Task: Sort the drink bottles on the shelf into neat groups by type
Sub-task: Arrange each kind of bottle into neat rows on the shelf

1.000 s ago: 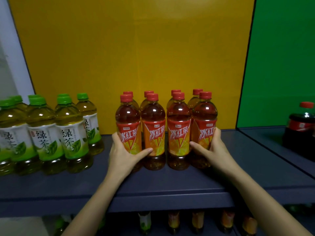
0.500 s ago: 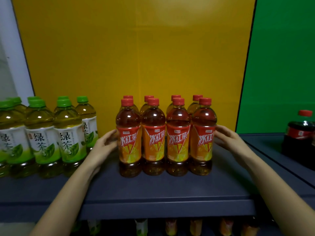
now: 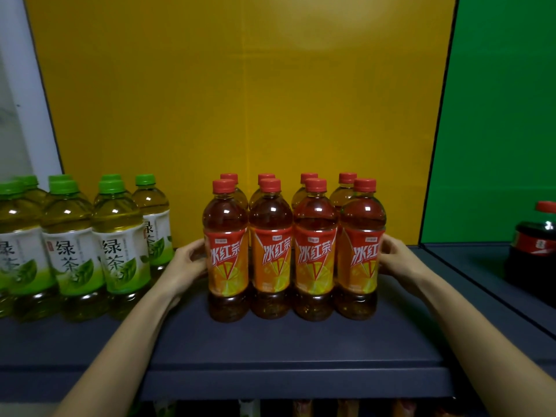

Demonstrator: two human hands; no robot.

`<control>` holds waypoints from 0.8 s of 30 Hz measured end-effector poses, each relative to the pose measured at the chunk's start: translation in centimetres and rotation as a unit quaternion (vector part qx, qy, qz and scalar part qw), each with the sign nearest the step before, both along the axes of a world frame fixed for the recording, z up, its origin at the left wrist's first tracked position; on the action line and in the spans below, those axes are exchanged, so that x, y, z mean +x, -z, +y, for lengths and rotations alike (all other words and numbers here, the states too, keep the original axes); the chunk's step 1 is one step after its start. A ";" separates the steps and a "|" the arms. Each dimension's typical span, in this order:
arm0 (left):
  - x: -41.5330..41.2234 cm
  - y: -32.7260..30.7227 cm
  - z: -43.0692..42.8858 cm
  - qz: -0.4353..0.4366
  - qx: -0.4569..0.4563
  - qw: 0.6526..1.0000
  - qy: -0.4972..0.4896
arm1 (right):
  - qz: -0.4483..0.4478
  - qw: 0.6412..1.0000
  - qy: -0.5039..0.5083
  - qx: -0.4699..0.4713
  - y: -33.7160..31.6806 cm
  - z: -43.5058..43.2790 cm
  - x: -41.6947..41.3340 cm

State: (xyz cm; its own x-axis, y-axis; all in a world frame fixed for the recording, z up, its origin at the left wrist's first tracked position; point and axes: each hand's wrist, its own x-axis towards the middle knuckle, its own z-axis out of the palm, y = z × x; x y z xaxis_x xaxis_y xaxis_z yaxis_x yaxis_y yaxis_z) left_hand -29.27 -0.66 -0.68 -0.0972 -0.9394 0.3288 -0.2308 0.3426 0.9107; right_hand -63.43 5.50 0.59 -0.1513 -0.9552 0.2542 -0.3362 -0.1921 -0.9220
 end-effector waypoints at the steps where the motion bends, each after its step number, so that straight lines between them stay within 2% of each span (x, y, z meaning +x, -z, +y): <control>1: -0.2 0.0 0.0 -0.001 -0.003 1.000 -0.001 | 0.004 1.000 -0.003 -0.002 0.0 -0.1 0.1; 8: 0.0 -0.3 0.9 -0.026 -0.020 0.999 0.008 | 0.024 1.000 -0.002 -0.010 -0.3 0.5 -0.1; 11: 1.3 0.0 1.6 -0.100 -0.089 0.990 -0.040 | 0.117 0.990 0.066 -0.043 0.0 2.0 -1.1; 14: 3.0 0.7 3.4 -0.202 -0.164 0.956 -0.135 | 0.229 0.964 0.121 -0.064 0.7 4.7 -1.9; 17: 4.7 1.3 6.1 -0.302 -0.216 0.903 -0.215 | 0.317 0.937 0.119 -0.084 1.5 7.7 -1.6; 21: 7.1 1.6 9.0 -0.373 -0.236 0.853 -0.280 | 0.350 0.928 0.089 -0.096 1.8 10.0 1.5; 24: 9.9 1.7 10.5 -0.399 -0.233 0.830 -0.313 | 0.346 0.930 0.052 -0.107 1.6 10.6 5.7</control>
